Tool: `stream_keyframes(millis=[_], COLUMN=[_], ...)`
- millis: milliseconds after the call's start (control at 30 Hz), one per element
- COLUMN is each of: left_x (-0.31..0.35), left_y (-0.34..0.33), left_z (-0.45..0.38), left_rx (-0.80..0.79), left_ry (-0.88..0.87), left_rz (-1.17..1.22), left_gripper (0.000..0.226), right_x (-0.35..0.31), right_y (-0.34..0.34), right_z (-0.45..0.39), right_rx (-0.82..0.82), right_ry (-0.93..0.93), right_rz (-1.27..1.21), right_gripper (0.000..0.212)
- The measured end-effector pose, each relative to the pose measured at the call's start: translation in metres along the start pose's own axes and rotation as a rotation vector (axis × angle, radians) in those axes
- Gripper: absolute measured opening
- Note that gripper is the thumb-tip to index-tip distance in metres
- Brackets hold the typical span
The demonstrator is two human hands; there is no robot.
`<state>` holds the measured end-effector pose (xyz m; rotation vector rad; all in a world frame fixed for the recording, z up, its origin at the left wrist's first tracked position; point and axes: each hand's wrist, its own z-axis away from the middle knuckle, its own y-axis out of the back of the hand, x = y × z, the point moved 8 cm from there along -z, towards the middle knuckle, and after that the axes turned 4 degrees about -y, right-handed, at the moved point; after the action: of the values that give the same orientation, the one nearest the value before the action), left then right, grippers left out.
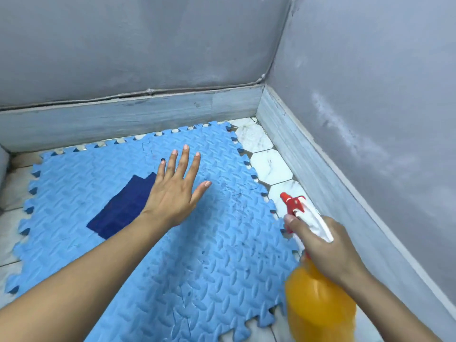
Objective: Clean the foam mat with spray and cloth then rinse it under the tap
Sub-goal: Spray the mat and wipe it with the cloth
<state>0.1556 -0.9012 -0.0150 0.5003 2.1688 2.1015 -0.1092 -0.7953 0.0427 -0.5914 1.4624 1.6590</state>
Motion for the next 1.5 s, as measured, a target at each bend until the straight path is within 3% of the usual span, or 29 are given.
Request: stream_keyframes(millis=[200, 433, 500, 567, 633, 767, 867, 967, 1133, 1233, 1367, 1500], left_x=[0.098, 0.147, 0.144, 0.134, 0.121, 0.083, 0.035, -0.021, -0.082, -0.103, -0.110, -0.105], left_y=[-0.013, -0.048, -0.053, -0.055, -0.051, -0.038, -0.031, -0.035, -0.063, -0.091, -0.104, -0.106], left_z=[-0.046, -0.041, -0.037, -0.036, -0.036, -0.036, -0.028, -0.010, 0.036, 0.060, 0.063, 0.053], left_rx=[-0.018, -0.079, -0.090, -0.089, -0.077, -0.032, -0.025, -0.059, -0.141, -0.234, -0.173, -0.093], left_ry=[-0.193, -0.268, -0.260, -0.243, -0.220, -0.144, -0.005, 0.152, 0.330, 0.348, 0.358, 0.316], left_rz=[0.021, 0.022, 0.018, 0.015, 0.013, 0.039, 0.088, 0.085, 0.107, 0.078, 0.100, 0.050], left_gripper=[0.083, 0.085, 0.086, 0.087, 0.087, 0.084, 0.082, 0.081, 0.082, 0.081, 0.081, 0.070], right_x=[0.016, 0.070, 0.071, 0.071, 0.068, 0.012, -0.047, -0.068, -0.031, 0.002, 0.033, 0.039], right_y=[0.092, 0.101, 0.098, 0.095, 0.099, 0.103, 0.061, -0.015, -0.134, -0.180, -0.191, -0.185], right_z=[-0.022, -0.039, -0.038, -0.030, -0.016, 0.014, 0.014, -0.015, -0.095, -0.144, -0.178, -0.180], right_rx=[0.452, 0.615, 0.554, 0.515, 0.548, 0.683, 0.591, 0.344, 0.054, -0.071, -0.034, 0.030], right_ry=[0.100, 0.111, 0.118, 0.152, 0.219, 0.537, 0.819, 0.896, 0.728, 0.592, 0.399, 0.326], right_rz=[-0.032, -0.243, -0.206, -0.149, -0.118, 0.043, 0.113, 0.210, 0.505, 0.721, 0.798, 0.777], right_gripper=[0.026, 0.011, 0.031, 0.065, 0.091, 0.095, 0.084, 0.076, 0.080, 0.076, 0.069, 0.073])
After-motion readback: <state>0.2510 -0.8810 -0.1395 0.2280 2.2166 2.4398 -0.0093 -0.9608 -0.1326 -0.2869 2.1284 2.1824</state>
